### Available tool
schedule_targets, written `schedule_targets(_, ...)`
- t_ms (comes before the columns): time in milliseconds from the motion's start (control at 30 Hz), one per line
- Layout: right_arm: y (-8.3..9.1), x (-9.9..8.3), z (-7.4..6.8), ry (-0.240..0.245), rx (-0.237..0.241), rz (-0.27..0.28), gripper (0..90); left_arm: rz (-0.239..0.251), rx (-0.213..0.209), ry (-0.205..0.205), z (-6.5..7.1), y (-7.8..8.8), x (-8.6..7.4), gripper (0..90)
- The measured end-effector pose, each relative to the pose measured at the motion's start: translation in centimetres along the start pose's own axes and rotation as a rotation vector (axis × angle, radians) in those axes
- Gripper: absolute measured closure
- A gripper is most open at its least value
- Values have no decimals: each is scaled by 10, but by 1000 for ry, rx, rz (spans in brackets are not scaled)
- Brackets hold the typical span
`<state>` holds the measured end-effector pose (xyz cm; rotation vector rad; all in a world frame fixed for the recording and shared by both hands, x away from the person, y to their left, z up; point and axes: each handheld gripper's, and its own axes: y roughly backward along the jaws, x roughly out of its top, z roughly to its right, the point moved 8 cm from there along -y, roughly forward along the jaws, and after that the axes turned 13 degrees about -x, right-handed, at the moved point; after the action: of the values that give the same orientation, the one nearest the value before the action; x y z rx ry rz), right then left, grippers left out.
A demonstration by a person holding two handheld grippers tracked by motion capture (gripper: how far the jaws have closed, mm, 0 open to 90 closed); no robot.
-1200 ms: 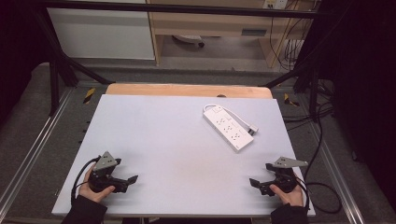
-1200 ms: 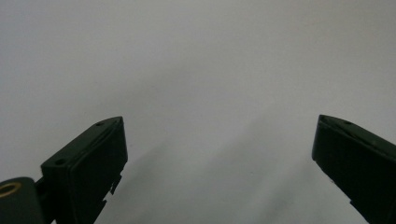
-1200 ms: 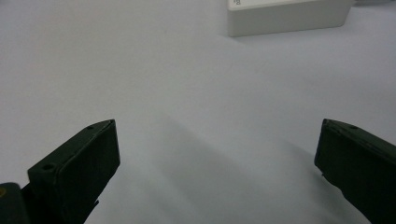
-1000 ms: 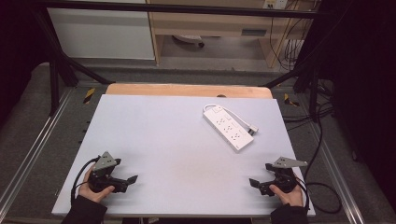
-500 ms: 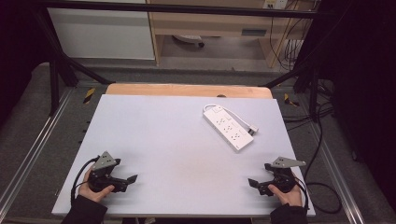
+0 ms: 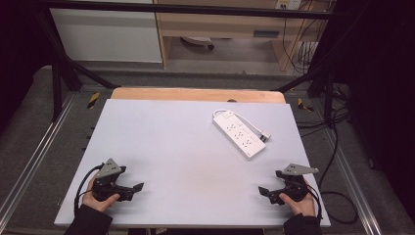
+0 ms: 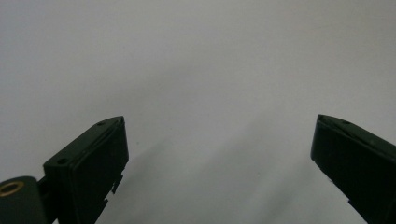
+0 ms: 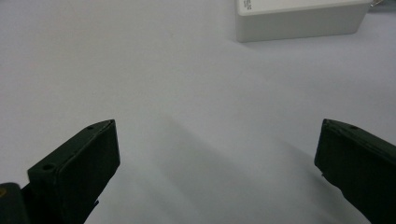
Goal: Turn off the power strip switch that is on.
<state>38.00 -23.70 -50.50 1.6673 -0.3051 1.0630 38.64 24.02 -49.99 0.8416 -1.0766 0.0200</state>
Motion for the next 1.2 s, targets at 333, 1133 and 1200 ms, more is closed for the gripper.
schedule_targets(333, -1, 3, -3, 19, -5, -1, 7, -2, 5, -1, -1, 0, 0, 41)
schedule_targets(1133, -3, 18, -8, 17, -65, 5, 18, 5, 9, -3, -1, 1, 0, 43)
schedule_targets(1200, -3, 20, -9, 16, -65, 7, 27, 3, 9, -5, -1, 1, 0, 43)
